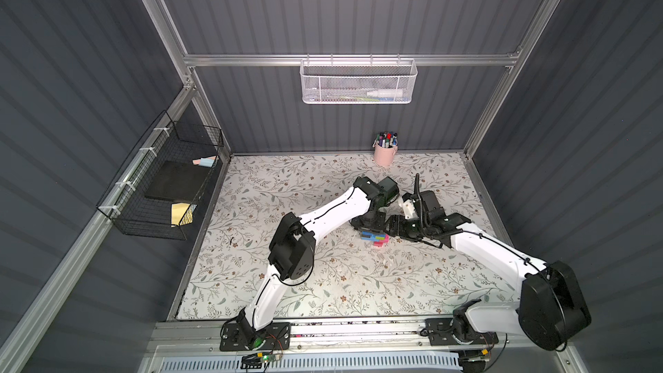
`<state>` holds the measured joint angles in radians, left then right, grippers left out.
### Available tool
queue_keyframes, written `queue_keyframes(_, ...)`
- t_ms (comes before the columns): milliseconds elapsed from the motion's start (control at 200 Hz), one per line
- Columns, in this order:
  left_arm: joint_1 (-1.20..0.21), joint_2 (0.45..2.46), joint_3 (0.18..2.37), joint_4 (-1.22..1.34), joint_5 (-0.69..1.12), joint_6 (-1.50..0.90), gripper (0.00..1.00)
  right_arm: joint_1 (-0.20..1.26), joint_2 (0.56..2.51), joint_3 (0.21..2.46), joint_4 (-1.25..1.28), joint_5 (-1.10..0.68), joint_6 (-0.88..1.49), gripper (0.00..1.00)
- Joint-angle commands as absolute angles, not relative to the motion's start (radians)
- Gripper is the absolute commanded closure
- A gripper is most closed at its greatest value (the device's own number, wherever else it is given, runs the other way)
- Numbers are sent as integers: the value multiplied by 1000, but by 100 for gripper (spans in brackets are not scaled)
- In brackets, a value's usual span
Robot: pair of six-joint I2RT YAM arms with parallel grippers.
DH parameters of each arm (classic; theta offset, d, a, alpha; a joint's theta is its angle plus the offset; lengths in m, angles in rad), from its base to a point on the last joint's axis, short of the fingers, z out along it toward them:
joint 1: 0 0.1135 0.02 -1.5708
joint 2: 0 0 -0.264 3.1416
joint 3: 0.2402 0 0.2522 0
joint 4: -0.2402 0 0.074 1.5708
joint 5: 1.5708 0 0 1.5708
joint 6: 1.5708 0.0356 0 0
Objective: Assemble the number 4 with lego
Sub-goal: Assemble the lego brick with the lego brick.
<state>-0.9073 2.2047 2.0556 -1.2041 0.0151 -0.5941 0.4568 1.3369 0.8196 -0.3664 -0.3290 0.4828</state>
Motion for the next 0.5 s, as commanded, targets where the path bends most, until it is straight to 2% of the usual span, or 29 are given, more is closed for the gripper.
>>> queue_keyframes(0, -927, 2220, 2042, -1207, 66, -597, 56, 459, 1393, 758, -574, -225, 466, 34)
queue_keyframes(495, -917, 2130, 2016, -1167, 15, -626, 40, 460, 1402, 786, -590, -224, 453, 34)
